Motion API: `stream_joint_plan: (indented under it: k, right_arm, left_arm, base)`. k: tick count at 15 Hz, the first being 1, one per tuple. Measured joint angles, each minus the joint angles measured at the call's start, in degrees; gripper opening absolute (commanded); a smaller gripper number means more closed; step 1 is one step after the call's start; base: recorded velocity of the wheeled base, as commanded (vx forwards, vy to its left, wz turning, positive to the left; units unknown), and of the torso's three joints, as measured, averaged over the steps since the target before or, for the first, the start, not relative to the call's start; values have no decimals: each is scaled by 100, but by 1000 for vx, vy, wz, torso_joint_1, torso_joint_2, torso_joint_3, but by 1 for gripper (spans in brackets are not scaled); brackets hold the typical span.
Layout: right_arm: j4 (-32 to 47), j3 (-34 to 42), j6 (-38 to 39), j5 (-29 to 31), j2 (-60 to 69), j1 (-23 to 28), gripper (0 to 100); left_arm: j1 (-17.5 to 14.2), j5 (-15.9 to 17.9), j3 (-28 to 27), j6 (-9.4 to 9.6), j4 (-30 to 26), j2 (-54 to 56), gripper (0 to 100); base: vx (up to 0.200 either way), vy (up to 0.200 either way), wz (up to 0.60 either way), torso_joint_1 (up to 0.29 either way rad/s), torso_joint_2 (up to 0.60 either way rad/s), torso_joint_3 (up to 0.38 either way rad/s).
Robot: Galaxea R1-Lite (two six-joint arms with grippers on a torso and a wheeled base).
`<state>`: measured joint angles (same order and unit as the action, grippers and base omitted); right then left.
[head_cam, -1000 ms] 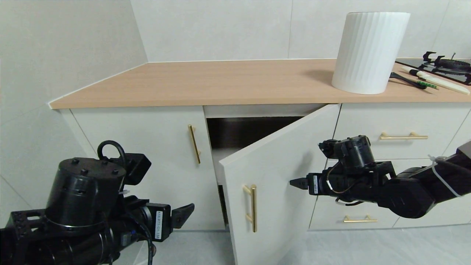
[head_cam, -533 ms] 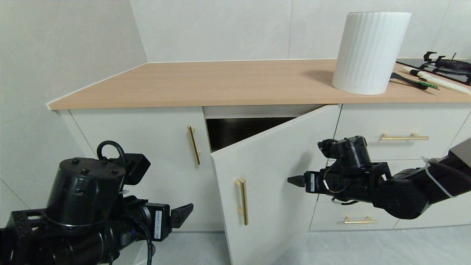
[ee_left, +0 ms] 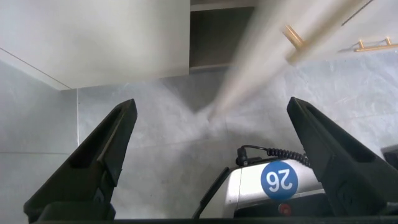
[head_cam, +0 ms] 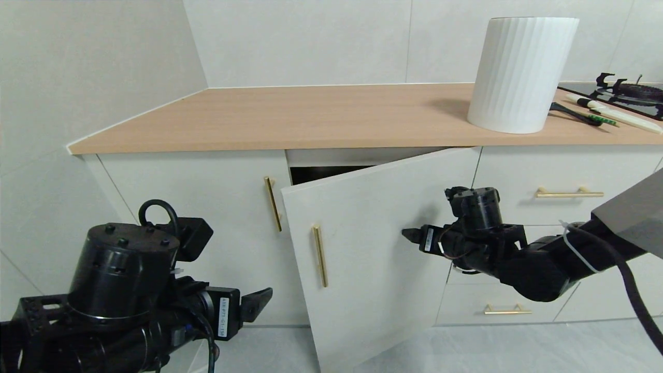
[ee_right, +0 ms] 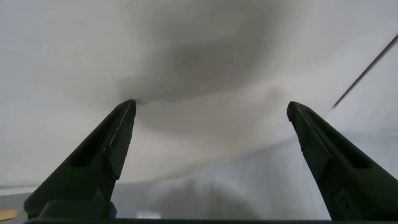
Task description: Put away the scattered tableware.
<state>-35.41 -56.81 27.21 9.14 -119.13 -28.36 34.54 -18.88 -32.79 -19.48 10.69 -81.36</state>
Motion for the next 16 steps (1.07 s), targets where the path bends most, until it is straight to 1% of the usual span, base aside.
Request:
stream_joint_plan:
  k: [3,8,11,16]
  right_arm:
    - [-13,-157,76,279,-201,-2,100]
    - [-484,-444,137,884,-566,2,100]
    - [-521,-700,139,1228,-794,22,100]
    - [-818,-1133,133,1759,-1193,74,100]
  left_arm:
    - [0,0,0,-2,0,-17,100]
    - [2,2,5,-9,1,-55,100]
    - [0,0,9,-9,4,-76,100]
    - [0,0,9,-9,6,-83,100]
  base:
    - [0,0,0,0,0,0]
    - [0,0,0,0,0,0]
    - [0,0,0,0,0,0]
    - [0,0,0,0,0,0]
